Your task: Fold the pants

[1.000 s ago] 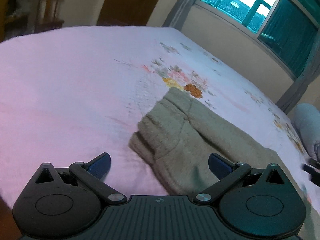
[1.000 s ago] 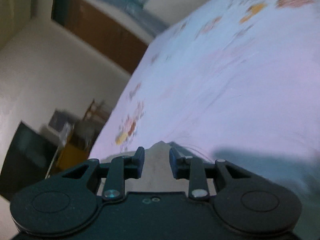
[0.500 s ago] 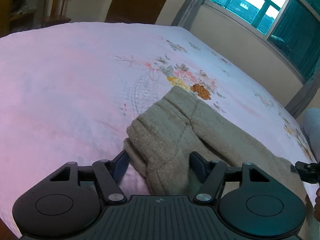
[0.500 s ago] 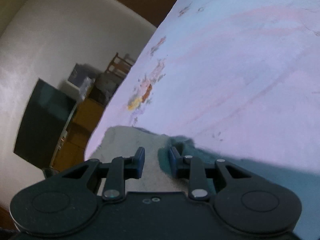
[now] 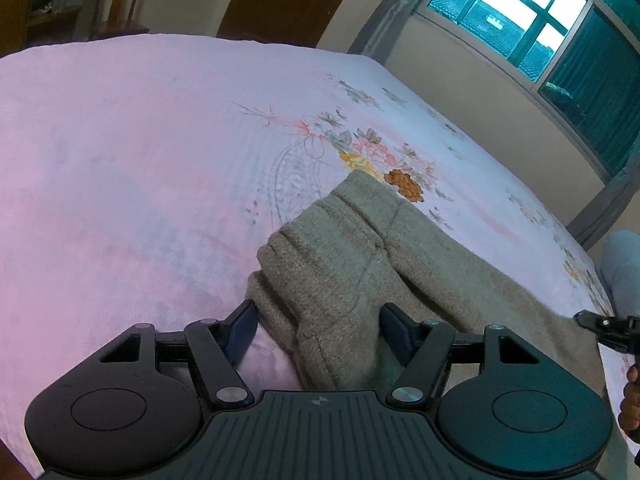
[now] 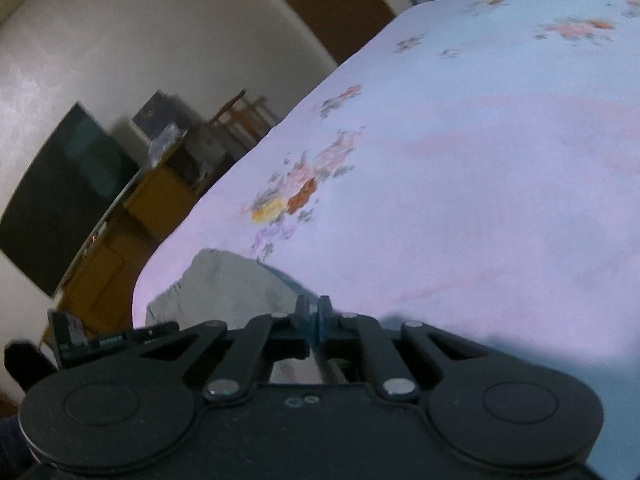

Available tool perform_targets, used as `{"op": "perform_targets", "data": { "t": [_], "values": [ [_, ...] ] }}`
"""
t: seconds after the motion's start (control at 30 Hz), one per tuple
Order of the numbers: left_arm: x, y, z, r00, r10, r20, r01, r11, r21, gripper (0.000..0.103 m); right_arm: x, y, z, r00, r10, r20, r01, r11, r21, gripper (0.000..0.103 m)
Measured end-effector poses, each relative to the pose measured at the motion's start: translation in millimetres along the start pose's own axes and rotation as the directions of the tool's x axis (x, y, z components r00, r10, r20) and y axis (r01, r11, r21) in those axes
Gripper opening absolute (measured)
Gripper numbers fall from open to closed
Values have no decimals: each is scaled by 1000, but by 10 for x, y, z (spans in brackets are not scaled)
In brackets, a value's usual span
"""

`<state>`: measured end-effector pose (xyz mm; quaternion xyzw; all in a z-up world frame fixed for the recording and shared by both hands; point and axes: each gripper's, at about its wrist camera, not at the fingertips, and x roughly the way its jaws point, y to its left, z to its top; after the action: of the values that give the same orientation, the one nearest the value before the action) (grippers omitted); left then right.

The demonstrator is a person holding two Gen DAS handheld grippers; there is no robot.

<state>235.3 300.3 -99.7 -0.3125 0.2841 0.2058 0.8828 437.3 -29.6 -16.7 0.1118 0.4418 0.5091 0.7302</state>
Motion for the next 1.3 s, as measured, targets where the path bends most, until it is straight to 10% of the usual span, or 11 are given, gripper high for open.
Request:
{"op": "perform_targets", "data": {
  "t": [0.27,0.4,0.5,0.73,0.83,0.9,1.07,1.17,1.23,1.3],
  "values": [
    [5,-117,-56,998,50,32,-52,996,76,67,-126,139,11,993,-84,86,91,992,-83,0],
    [45,-101,-42,998,50,26,-52,995,85,68,281,45,-107,956,-292,-28,285,948,-141,0],
    [-49,-39,-2,999,28,24,-30,997,65,68,205,109,-89,907,-417,59,422,898,-127,0],
    [-582,-380,-11,985,-12,171,-29,971,236,68,-365,398,-289,974,-181,133,182,983,7,4],
    [-411,-582,-79,991,-51,127,7,945,328,77,-155,137,-497,961,-277,-29,278,952,128,0],
    [-181,-602,-145,995,29,91,-62,919,389,79,-301,-48,-570,955,-294,25,281,931,231,0],
    [-206,-696,-251,995,35,98,-85,814,574,96,-1246,185,-720,885,-402,235,328,897,298,12],
    [-447,-732,-231,991,11,132,-79,846,527,103,-1958,455,-1056,825,-458,332,386,885,261,24],
    [-639,-765,-275,986,-16,163,-67,867,493,103,-2458,538,-1397,772,-498,395,406,864,297,54],
    [-809,-875,-365,982,-45,185,-51,875,482,103,-3018,547,-1843,666,-586,462,437,808,394,74]
  ]
}}
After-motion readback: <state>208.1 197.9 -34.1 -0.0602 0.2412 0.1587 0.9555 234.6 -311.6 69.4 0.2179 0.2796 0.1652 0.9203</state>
